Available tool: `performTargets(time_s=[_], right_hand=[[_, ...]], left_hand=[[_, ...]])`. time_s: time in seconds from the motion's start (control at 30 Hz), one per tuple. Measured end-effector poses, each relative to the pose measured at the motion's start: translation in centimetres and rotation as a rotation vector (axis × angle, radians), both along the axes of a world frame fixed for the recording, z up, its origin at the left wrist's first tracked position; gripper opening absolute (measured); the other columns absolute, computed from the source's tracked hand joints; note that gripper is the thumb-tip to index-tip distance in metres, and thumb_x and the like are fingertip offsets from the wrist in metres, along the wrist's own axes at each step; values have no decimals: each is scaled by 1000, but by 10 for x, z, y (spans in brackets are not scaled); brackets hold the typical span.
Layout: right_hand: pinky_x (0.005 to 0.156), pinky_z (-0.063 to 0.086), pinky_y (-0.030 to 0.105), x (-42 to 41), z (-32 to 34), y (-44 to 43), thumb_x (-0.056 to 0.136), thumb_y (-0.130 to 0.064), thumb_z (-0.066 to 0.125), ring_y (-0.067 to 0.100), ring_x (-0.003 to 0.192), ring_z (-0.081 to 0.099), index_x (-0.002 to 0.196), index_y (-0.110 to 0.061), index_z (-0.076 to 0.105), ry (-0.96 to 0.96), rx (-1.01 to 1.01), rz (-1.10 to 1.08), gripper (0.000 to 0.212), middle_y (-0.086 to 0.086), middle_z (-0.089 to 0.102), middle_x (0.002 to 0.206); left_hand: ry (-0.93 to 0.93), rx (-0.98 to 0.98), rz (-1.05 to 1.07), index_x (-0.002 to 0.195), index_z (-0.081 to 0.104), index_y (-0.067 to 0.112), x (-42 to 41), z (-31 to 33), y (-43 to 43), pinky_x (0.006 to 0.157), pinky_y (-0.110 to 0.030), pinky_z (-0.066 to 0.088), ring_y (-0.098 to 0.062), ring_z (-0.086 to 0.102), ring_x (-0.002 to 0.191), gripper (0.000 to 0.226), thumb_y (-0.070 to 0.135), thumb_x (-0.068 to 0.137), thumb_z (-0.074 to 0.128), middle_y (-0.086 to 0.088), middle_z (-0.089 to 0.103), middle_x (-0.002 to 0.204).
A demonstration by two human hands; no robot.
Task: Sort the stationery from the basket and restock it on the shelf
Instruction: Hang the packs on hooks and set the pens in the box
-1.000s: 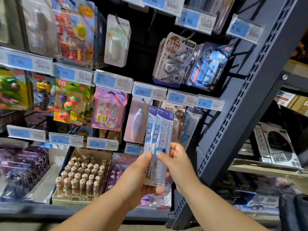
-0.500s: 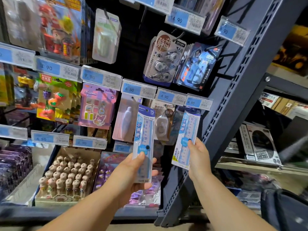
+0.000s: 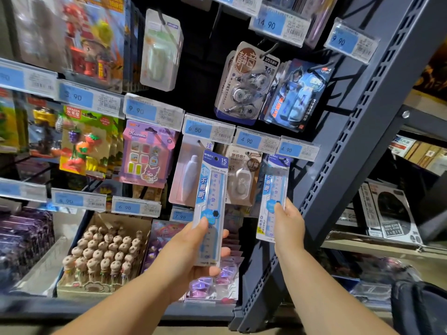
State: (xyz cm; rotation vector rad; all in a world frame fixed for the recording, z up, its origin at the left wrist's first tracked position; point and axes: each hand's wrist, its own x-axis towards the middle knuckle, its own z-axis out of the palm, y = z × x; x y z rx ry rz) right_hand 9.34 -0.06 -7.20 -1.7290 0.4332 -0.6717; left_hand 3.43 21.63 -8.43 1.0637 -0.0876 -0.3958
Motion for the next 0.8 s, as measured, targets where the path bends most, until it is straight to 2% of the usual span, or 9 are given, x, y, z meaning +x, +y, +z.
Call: performTargets(time_s=[0.07, 0.17, 0.27, 0.37, 0.43, 0.5, 0.63, 0.73, 0.8], right_hand=[[75, 55, 35, 4, 2, -3, 98, -27, 54, 15, 87, 63, 139, -22, 48, 36, -2, -76, 42, -3, 63, 105], [85, 49, 37, 4, 0, 1, 91, -30, 64, 19, 100, 58, 136, -16, 46, 93, -38, -169, 50, 3, 59, 113], [85, 40, 31, -5, -2, 18, 90, -32, 64, 16, 101, 50, 123, -22, 51, 65, -208, -113, 37, -2, 52, 114], [89, 49, 34, -20, 3, 39, 93, -36, 59, 13, 100, 60, 100, -29, 59, 35, -206, 180, 10, -8, 63, 103], [86, 54, 31, -32, 6, 51, 96, -30, 56, 7, 97, 66, 101, -27, 64, 55, -119, 467, 10, -11, 70, 100], [78, 55, 24, -41, 6, 57, 96, -20, 57, 8, 97, 69, 107, -23, 65, 83, -23, 638, 14, -8, 73, 103], [69, 54, 20, -44, 4, 54, 97, -12, 53, 7, 89, 70, 112, -19, 61, 18, 132, 562, 18, -3, 72, 103], [74, 53, 25, -41, 7, 36, 100, -15, 49, 9, 96, 68, 117, -21, 55, -9, 214, 465, 19, -1, 68, 113], [76, 52, 28, -38, 10, 24, 101, -16, 48, 9, 99, 68, 118, -26, 54, -34, 221, 435, 21, -2, 66, 117]], left_hand=[[5, 21, -12, 128, 53, 30, 0, 1, 0, 52, -30, 56, -20, 74, 88, 34, 44, 101, 39, 0, 75, 106], [32, 44, -31, 125, 56, 29, -2, 1, 1, 53, -29, 56, -19, 74, 88, 40, 51, 99, 35, 2, 76, 104], [46, 50, -41, 124, 59, 26, -2, 1, 1, 52, -30, 55, -21, 74, 89, 43, 51, 99, 34, 0, 76, 104], [38, 62, -56, 121, 61, 26, -3, 1, -2, 54, -31, 55, -23, 74, 90, 42, 51, 100, 35, -3, 75, 105], [23, 70, -68, 117, 64, 26, -5, 0, -5, 57, -33, 56, -25, 73, 91, 40, 51, 99, 37, -5, 74, 105], [3, 80, -81, 115, 66, 27, -6, -2, -10, 59, -34, 56, -23, 70, 87, 38, 49, 100, 40, -5, 73, 101], [-38, 145, -105, 110, 66, 18, -6, -5, -19, 64, -34, 53, -19, 64, 75, 32, 37, 103, 41, -4, 72, 86], [-112, 292, -147, 109, 62, 7, -1, -4, -26, 67, -31, 50, -15, 63, 77, 25, 26, 101, 48, -2, 71, 87], [-164, 374, -152, 105, 66, 9, 4, 0, -31, 69, -33, 46, -15, 59, 75, 20, 24, 97, 56, -3, 71, 87]])
